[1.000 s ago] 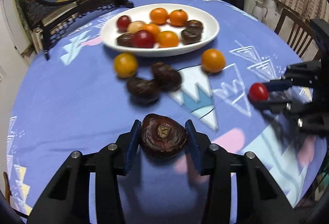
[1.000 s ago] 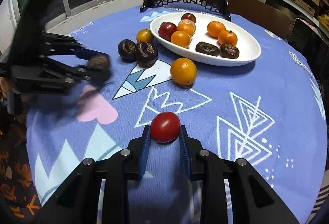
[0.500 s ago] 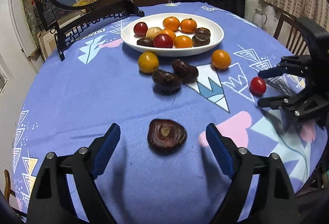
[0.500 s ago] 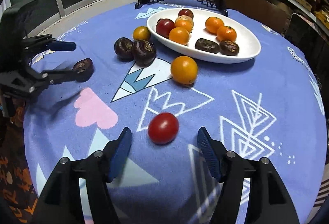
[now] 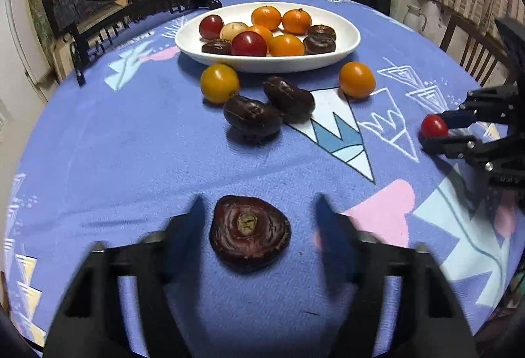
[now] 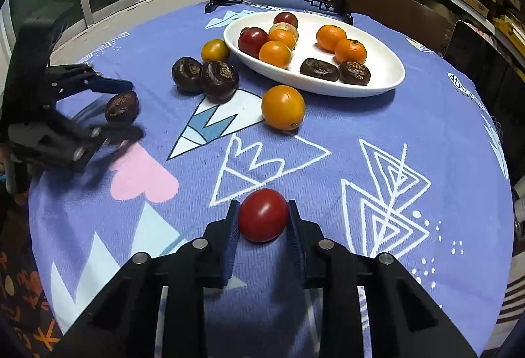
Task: Organize fruits
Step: 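Lower the dark brown fruit onto the plate with the left gripper while the right gripper lowers the tomato there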
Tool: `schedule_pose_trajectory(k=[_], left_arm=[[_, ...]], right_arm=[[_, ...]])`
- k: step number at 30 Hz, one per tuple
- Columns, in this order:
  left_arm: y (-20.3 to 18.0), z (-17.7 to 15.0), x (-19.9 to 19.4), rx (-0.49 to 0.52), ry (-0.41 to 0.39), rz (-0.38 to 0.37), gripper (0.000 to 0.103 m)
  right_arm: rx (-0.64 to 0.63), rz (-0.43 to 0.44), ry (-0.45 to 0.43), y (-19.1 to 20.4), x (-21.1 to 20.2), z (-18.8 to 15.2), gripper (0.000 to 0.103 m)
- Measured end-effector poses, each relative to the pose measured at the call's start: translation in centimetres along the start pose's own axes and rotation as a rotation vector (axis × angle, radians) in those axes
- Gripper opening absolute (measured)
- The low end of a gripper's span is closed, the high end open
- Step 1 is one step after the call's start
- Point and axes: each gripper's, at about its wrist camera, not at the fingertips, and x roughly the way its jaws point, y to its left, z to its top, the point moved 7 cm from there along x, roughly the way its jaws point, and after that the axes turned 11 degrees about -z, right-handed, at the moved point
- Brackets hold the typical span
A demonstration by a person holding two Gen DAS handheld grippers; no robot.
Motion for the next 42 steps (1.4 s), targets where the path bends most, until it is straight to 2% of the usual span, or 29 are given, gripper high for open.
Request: schedule_pose_trajectory(k=[1, 7, 11, 18, 25, 31, 36, 42], left_arm=[[0.1, 0.0, -0.1, -0.005, -0.004, 0.009, 0.043], [-0.4, -0.1, -1.0, 0.01, -0.003, 0.018, 0.043], [-0.3, 1.7, -2.2, 0.03, -0.025, 0.063, 0.043], [-0.5, 10.1, -5.9, 0.099, -0.171, 0.19, 0.043], [-0.2, 17.8, -5.9, 0.101, -0.247, 0.25, 0.043], [0.8, 21.4, -3.2, 0.097, -0.238, 0.274, 0.043], [2.3, 22.6, 0.2, 0.079, -0.203, 0.273, 0.043], [4.3, 22.8, 5.0, 0.052, -0.125, 0.268, 0.044]], right_arm=[[0.0, 0.0, -0.001, 0.0, 0.0, -0.1, 0.028], [-0.014, 0.009, -0.007, 0.4, -0.6, -0.4, 0.028], [-0.019, 0.001, -0.024, 0.1, -1.3, 0.6, 0.028], [0.013, -0.028, -0.182, -2.3, -5.4, 7.0, 0.028], [0.087, -0.052, -0.306, -5.8, -7.1, 13.8, 0.028], [0.129, -0.046, -0.311, -8.0, -4.8, 17.4, 0.028], [0.151, -0.024, -0.275, -8.6, -1.1, 18.8, 0.028], [0.177, -0.017, -0.209, -8.9, 4.4, 19.9, 0.029]])
